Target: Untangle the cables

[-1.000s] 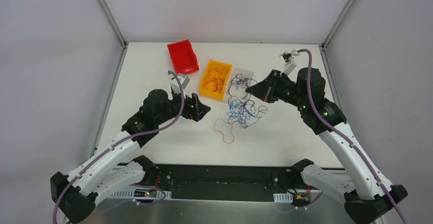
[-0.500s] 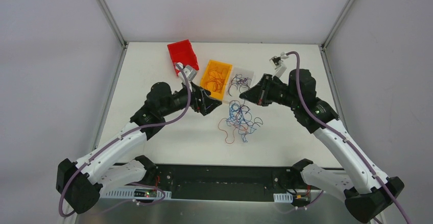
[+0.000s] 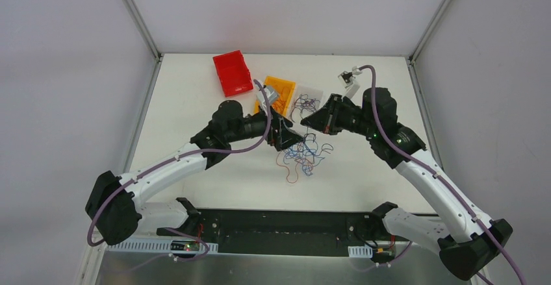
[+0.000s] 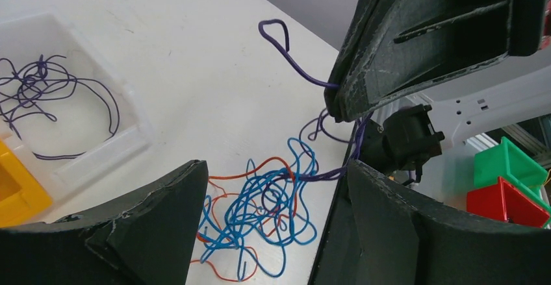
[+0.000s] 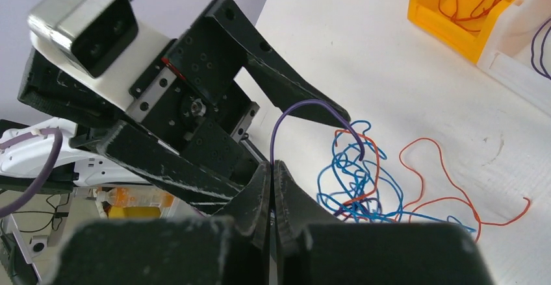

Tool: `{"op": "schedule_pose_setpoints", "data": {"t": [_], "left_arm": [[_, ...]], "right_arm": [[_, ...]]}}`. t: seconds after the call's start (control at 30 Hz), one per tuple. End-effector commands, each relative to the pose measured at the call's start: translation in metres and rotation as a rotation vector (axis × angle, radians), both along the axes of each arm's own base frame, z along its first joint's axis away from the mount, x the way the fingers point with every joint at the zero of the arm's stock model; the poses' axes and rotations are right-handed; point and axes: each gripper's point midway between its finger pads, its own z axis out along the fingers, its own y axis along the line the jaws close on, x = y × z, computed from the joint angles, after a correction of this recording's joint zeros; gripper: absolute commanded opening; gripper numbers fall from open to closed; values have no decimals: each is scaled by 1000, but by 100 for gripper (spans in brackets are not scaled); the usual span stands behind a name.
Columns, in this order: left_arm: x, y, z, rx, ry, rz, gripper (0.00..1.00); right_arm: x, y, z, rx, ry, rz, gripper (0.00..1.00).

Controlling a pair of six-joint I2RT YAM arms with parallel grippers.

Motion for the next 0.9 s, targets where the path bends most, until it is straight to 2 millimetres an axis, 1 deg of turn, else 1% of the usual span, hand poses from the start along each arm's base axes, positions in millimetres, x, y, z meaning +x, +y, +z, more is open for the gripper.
{"op": "schedule_pose_setpoints", "data": {"t": [0.0, 0.07, 0.13, 0.23, 0.27, 0.3, 0.37, 0.4, 0.43, 0.53, 0.63, 0.67, 0.73, 0.8, 0.87], "left_arm": [[4, -10, 0, -3, -71, -24, 80], [6, -10, -20, 27, -48, -19, 81], [3, -12, -35, 32, -22, -36, 81], [-9, -19, -46, -2, -8, -105, 82], [-14, -21, -51, 2, 1, -128, 79], [-20, -24, -56, 10, 10, -156, 66], [-23, -24, -67, 37, 44, -168, 30], [-24, -22, -72, 56, 57, -164, 14], [-24, -20, -78, 75, 69, -158, 1], [-24, -10, -92, 132, 95, -114, 0], [-19, 6, -105, 200, 115, -31, 0], [-16, 12, -110, 225, 120, 2, 0], [-11, 24, -116, 271, 129, 73, 0], [-7, 34, -114, 296, 125, 125, 0], [-6, 40, -108, 304, 109, 149, 0]], "right_arm": [[6, 1, 23, 46, -66, -27, 0], [8, -3, 26, 44, -78, -53, 0], [8, -8, 29, 45, -93, -77, 0], [8, -13, 31, 43, -104, -105, 0], [8, -15, 31, 41, -108, -112, 0], [9, -17, 30, 31, -108, -123, 0], [10, -22, 31, 18, -114, -152, 0], [10, -26, 33, 14, -124, -171, 0], [10, -30, 34, 9, -135, -190, 0], [14, -49, 39, -13, -175, -281, 0], [21, -73, 40, -58, -213, -405, 0], [25, -84, 39, -80, -222, -462, 0], [28, -98, 34, -118, -228, -528, 0], [30, -105, 25, -165, -219, -556, 0], [30, -107, 12, -208, -192, -553, 0]]}}
